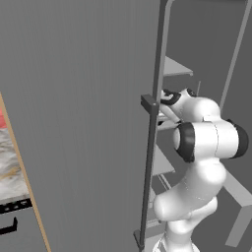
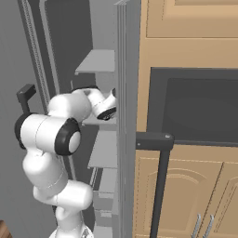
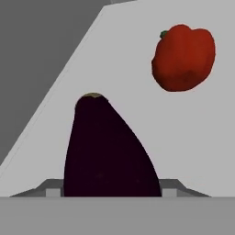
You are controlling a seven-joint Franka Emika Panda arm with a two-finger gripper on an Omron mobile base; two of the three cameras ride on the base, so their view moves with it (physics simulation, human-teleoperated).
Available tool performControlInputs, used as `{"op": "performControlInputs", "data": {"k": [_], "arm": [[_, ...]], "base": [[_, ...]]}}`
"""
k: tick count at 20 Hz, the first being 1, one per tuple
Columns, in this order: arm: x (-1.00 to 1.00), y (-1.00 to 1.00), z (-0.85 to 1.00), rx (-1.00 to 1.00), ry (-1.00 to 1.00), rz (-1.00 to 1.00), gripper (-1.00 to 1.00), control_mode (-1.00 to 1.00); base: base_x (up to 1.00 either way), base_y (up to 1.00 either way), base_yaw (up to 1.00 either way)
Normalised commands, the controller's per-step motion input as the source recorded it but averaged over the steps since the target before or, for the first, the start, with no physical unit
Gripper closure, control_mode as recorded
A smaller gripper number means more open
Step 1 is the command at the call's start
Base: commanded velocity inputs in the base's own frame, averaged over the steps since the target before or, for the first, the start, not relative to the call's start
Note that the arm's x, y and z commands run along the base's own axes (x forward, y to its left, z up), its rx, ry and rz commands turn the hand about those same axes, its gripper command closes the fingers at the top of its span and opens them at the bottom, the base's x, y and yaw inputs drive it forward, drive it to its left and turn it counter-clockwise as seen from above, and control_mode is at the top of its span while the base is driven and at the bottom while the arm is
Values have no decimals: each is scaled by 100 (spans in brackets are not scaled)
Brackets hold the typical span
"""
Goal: Take the eggplant, cucumber, and bell pepper from the freezer and place them in the bowl on the counter.
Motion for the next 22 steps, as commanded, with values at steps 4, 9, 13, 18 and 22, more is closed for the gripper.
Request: {"op": "performControlInputs", "data": {"k": [4,9,13,18,22], "arm": [[-33,0,4,0,0,-8,100,-100],[-37,0,8,0,0,-7,100,-100],[-31,1,10,-3,0,-9,100,-100],[-29,0,21,-1,0,-10,100,-100],[-39,0,18,-1,-7,-8,100,-100]], "base": [[0,0,0],[0,0,0],[0,0,0],[0,0,0],[0,0,0]]}}
